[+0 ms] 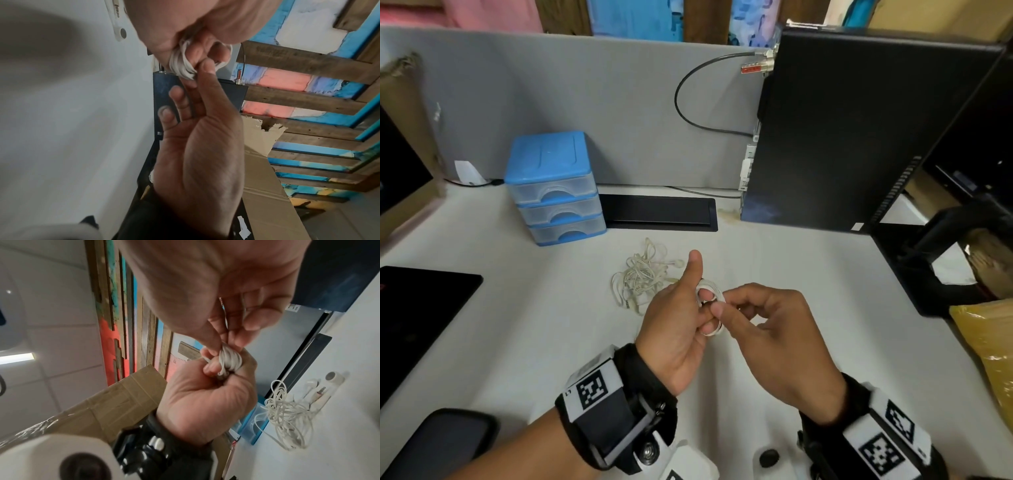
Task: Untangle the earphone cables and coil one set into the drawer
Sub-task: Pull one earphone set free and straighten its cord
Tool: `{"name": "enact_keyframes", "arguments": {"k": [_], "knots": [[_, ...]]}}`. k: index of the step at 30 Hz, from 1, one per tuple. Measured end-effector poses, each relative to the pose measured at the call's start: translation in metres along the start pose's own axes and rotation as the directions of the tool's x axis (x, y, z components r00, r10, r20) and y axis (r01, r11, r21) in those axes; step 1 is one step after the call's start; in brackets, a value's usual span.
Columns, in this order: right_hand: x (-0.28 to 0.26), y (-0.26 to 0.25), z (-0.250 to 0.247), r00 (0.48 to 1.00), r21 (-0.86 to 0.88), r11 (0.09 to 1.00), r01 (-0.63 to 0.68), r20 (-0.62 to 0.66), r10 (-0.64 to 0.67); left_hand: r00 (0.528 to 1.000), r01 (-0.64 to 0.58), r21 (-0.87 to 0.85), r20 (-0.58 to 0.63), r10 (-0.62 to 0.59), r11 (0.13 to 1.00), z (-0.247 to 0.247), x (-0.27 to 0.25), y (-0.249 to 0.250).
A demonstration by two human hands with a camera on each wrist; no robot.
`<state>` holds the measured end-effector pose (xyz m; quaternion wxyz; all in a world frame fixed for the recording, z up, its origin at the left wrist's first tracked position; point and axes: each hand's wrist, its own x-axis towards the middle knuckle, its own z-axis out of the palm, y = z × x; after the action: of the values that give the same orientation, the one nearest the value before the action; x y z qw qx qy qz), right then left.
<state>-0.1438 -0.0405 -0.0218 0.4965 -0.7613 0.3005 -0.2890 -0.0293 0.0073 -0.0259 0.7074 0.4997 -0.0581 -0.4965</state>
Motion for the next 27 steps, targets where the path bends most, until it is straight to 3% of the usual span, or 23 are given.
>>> {"name": "enact_keyframes", "arguments": {"k": [4,8,11,14,16,20,23,27], "knots": [[0.002,0.003,-0.002,0.995,-0.025,0.998,0.050,-0.085,-0.052,0.990,0.097,-0.043,0.110,-0.092,0.994,-0.004,0.003,-0.002],[0.012,0.008,-0.018,0.983,-0.186,0.977,0.107,-0.127,-0.132,0.903,0.353,-0.017,0.268,-0.335,0.936,-0.007,0.002,-0.004],[0.021,0.007,-0.036,0.965,-0.266,0.954,0.135,-0.182,-0.187,0.860,0.431,-0.031,0.317,-0.400,0.902,-0.008,0.003,-0.004],[0.026,0.002,-0.052,0.964,-0.226,0.966,0.127,-0.202,-0.174,0.868,0.399,-0.022,0.333,-0.370,0.917,-0.011,0.009,0.001],[0.026,-0.005,-0.058,0.981,-0.106,0.989,0.101,-0.153,-0.116,0.874,0.364,-0.018,0.353,-0.335,0.931,-0.014,0.013,0.006],[0.017,-0.016,-0.056,0.985,0.074,0.993,0.088,0.145,-0.098,0.870,0.286,0.036,0.408,-0.275,0.958,-0.022,0.020,0.014],[0.012,-0.019,-0.052,0.941,-0.050,0.994,0.097,0.331,-0.075,0.875,0.236,0.095,0.412,-0.254,0.967,-0.027,0.022,0.013],[0.013,-0.014,-0.052,0.964,-0.197,0.975,0.098,0.263,-0.043,0.894,0.194,0.130,0.384,-0.229,0.972,-0.024,0.021,0.009]]}}
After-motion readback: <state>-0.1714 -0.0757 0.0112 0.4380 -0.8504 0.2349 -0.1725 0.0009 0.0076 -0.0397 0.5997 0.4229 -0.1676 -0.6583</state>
